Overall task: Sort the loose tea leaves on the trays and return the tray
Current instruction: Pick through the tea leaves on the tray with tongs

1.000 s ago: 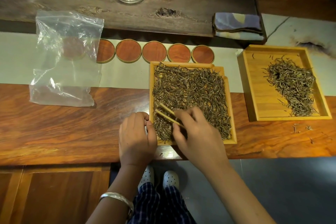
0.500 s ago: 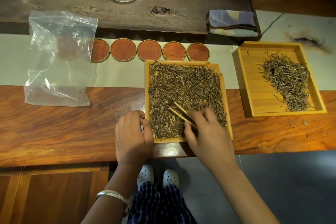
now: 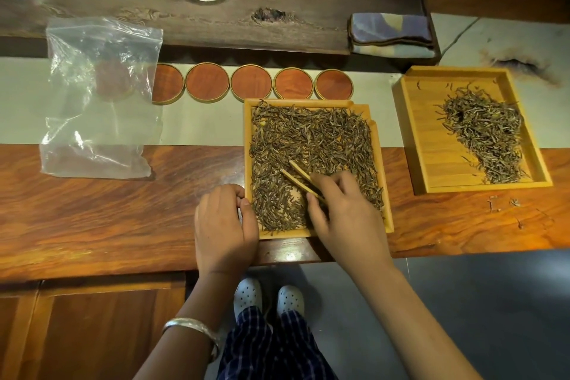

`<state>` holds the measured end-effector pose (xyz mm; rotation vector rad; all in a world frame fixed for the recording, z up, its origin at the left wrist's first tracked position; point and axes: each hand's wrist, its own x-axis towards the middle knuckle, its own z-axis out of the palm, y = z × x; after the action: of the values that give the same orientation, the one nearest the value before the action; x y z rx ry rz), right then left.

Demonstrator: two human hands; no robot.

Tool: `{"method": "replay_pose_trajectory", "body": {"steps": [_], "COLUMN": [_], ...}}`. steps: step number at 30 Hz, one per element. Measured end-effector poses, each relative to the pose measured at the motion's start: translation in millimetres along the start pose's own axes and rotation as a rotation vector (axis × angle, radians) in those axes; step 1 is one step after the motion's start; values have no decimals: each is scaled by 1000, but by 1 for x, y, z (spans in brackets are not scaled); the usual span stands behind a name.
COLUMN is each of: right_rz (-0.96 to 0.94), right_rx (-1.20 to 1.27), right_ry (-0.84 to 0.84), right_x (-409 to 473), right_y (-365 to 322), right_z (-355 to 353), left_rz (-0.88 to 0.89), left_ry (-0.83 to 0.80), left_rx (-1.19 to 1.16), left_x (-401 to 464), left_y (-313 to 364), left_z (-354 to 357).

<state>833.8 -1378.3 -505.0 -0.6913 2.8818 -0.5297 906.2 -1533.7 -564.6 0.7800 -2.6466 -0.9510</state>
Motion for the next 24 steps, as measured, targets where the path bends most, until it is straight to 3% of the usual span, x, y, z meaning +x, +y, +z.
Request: {"method": "replay_pose_trajectory", "body": {"steps": [10,24], "right_rz": [43,139], "right_rx": [-27,-43], "right_ry": [89,70], "right_x": [-15,-16], "right_y": [5,13], "right_z": [-4,-5], "left_rz": [-18,-31], "left_ry": [-18,-23], "left_rx": [8,0], "left_x": [1,1], "left_y": [1,5], "left_z": [-1,-4]}}
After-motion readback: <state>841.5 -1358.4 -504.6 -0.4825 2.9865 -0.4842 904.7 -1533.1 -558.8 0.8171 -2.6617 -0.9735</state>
